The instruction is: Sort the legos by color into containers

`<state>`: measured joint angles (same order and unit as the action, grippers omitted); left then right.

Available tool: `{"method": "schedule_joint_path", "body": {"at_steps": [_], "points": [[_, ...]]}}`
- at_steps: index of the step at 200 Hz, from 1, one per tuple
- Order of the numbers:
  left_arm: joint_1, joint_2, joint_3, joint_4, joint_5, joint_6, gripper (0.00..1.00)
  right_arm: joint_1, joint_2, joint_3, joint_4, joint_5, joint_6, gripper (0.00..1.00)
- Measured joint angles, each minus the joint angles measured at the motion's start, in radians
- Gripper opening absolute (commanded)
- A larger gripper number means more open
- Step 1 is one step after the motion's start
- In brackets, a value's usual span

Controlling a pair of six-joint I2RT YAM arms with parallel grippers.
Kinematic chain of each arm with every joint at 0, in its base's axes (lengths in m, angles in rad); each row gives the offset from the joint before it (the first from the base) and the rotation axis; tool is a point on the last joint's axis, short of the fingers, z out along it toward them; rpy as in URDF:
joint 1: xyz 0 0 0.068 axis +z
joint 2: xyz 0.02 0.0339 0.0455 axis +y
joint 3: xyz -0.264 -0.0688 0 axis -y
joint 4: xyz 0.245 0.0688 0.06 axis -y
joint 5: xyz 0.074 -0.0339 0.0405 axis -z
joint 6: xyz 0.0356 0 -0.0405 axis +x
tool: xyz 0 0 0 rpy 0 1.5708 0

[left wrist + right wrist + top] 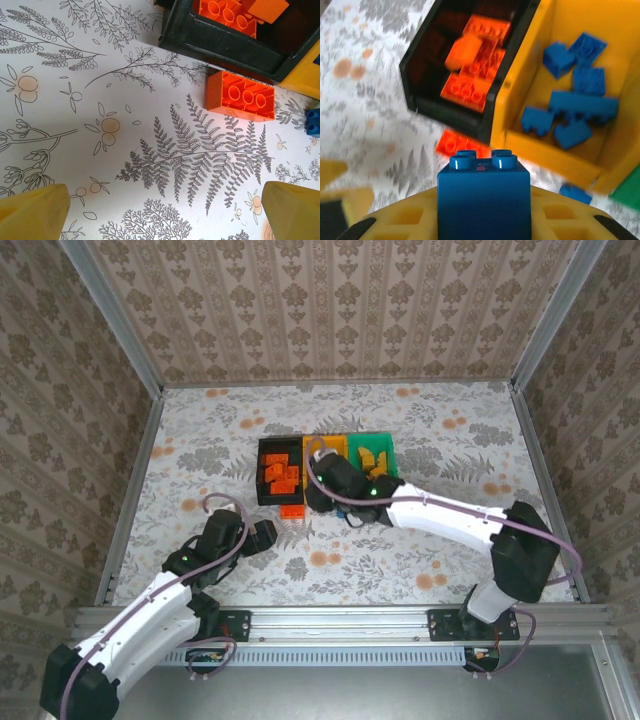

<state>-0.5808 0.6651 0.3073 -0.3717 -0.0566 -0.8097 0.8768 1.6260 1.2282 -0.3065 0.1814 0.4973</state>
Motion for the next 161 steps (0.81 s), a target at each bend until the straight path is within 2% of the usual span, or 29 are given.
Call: {"method": "schedule_joint_path", "body": {"at_steps": [23, 41, 73, 106, 134, 161], "points": [[0.0, 0.0, 0.0, 0.0, 0.006, 0.0, 1.0, -0.065, 0.137, 0.127, -0.009, 0.019, -0.009, 0.33], [0.0, 0.0, 0.0, 0.0, 0.009, 0.0, 1.0, -0.099, 0.237, 0.195, -0.019, 0.047, -0.021, 0.38], [0.001, -0.006, 0.0, -0.002, 0.01, 0.0, 1.0, -0.113, 0.339, 0.275, -0.062, 0.079, -0.039, 0.65], [0.001, -0.016, 0.0, -0.003, 0.013, 0.0, 1.0, -0.101, 0.301, 0.253, -0.06, 0.093, -0.052, 0.83], [0.002, -0.025, 0.0, -0.003, 0.013, 0.0, 1.0, -0.065, 0.151, 0.104, -0.049, 0.103, -0.039, 0.88], [0.007, -0.026, 0.0, -0.003, 0.013, 0.0, 1.0, -0.011, 0.009, -0.067, -0.032, 0.105, 0.004, 0.89]]}}
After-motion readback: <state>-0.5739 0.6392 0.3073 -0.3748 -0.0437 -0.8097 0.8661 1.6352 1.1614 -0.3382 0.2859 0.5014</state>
